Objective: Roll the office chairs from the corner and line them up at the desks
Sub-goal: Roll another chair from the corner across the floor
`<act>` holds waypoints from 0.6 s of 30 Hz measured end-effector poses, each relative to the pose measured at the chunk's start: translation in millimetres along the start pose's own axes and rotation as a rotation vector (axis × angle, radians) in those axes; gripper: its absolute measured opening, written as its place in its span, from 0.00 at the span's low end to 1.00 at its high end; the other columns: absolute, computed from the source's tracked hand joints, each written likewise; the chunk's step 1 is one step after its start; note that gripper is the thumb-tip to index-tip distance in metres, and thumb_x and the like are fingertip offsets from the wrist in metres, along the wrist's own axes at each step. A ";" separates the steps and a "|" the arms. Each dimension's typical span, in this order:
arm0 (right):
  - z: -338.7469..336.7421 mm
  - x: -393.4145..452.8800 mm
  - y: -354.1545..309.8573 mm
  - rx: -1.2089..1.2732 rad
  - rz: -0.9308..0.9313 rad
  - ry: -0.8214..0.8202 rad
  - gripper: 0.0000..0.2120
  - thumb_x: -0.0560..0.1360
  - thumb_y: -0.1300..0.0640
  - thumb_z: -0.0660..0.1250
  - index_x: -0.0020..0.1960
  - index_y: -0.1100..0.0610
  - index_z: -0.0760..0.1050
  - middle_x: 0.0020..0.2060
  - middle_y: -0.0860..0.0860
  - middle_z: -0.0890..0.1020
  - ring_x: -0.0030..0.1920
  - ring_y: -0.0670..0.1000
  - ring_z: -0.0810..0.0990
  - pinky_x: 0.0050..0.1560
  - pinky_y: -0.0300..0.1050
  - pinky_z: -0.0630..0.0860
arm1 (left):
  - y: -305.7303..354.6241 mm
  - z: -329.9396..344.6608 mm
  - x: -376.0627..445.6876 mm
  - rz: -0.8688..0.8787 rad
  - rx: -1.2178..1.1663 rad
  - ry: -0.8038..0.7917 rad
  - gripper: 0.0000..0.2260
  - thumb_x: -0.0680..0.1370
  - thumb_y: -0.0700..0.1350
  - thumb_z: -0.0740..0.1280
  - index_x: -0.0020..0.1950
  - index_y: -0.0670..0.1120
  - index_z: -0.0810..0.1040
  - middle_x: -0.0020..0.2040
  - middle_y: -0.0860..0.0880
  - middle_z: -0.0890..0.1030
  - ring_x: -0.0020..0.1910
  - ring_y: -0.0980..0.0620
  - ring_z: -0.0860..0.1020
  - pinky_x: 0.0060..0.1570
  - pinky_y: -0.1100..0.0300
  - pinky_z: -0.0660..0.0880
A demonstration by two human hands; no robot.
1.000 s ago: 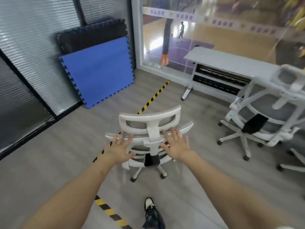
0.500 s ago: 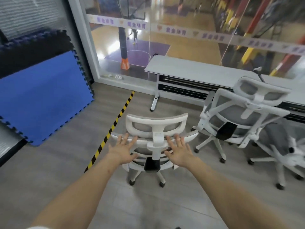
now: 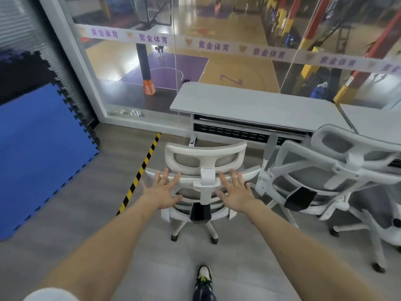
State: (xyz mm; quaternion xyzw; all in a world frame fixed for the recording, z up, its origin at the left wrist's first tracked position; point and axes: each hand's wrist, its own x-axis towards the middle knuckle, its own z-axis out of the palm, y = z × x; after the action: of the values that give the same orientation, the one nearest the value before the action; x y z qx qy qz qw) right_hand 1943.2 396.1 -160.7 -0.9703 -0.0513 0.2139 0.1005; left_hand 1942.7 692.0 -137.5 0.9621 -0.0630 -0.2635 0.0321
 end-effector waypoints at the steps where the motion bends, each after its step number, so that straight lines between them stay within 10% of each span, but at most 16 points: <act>1: -10.8 17.9 3.8 0.002 0.007 -0.005 0.36 0.82 0.31 0.48 0.82 0.37 0.33 0.81 0.51 0.30 0.81 0.58 0.30 0.80 0.67 0.39 | 0.7 -11.6 19.1 0.004 0.001 -0.004 0.38 0.80 0.72 0.54 0.80 0.67 0.32 0.82 0.50 0.29 0.82 0.42 0.33 0.73 0.23 0.44; 18: -100.5 164.4 23.9 0.069 0.100 0.004 0.34 0.83 0.35 0.51 0.84 0.39 0.42 0.83 0.50 0.37 0.83 0.57 0.36 0.79 0.69 0.48 | 3.8 -99.3 183.5 0.059 0.088 0.002 0.39 0.82 0.68 0.55 0.80 0.64 0.29 0.82 0.48 0.29 0.82 0.40 0.33 0.73 0.23 0.42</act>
State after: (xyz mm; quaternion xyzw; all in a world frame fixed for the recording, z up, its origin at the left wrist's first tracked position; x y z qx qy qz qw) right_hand 2135.8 378.8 -143.1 -0.9680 0.0047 0.2185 0.1229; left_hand 2149.6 665.7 -144.1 0.9605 -0.1027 -0.2585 -0.0024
